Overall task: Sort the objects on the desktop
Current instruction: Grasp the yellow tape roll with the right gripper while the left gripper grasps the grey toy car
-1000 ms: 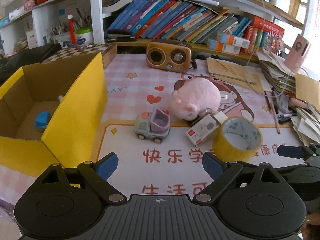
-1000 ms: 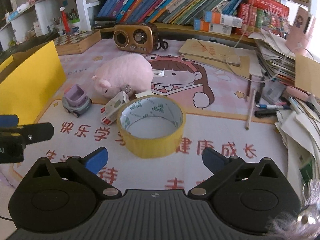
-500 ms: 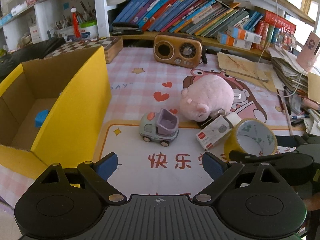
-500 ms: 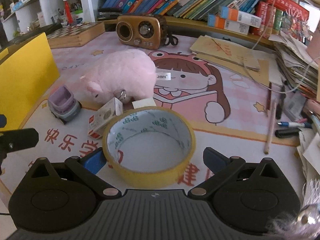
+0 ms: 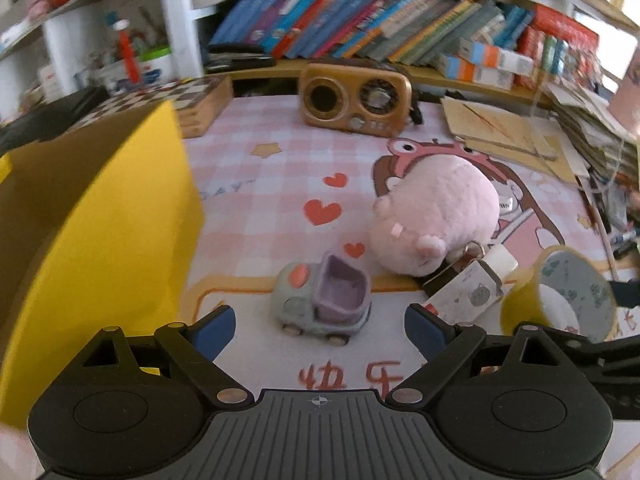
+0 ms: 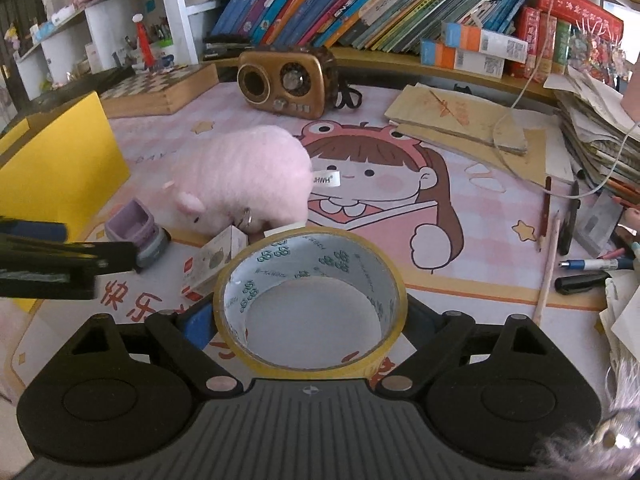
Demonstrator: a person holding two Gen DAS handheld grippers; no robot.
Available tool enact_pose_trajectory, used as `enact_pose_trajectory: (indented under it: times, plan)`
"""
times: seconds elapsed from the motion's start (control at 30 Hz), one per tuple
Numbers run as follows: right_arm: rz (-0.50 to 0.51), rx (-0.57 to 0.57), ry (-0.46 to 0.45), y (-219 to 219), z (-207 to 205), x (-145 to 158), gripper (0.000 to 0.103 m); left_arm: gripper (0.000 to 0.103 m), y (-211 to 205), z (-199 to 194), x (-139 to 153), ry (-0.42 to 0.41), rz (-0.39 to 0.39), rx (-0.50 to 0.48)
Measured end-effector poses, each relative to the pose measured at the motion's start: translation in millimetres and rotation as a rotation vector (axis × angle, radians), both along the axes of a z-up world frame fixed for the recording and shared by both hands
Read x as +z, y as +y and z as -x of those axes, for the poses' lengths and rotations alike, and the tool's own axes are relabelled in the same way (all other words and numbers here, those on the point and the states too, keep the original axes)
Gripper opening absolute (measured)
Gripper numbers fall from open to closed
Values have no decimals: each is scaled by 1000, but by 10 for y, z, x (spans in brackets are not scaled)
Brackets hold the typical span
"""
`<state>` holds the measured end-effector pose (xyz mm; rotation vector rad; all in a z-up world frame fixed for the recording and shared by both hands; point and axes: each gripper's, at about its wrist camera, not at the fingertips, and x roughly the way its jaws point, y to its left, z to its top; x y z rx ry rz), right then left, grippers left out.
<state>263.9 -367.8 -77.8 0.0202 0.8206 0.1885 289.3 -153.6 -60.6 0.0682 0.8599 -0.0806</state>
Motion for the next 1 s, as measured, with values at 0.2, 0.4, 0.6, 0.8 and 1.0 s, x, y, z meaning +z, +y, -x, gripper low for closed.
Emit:
enact_pose_trajectory:
  times: [0.2, 0.4, 0.6, 0.8, 1.0]
  plan:
    - [-22, 23, 4, -1, 71, 38, 91, 92, -41, -198, -160, 17, -69, -38]
    - [-34, 43, 21, 25, 150, 38, 91, 80, 5, -263, -169, 21, -37, -44]
    - [-27, 41, 16, 35, 166, 54, 91, 64, 16, -250, -182, 33, 0, -59]
    - [-11, 21, -9, 36, 208, 101, 90, 64, 56, -76, 25, -15, 64, -49]
    - [-12, 8, -32, 38, 283, 161, 90, 64, 100, 153, 268, -65, 137, -45]
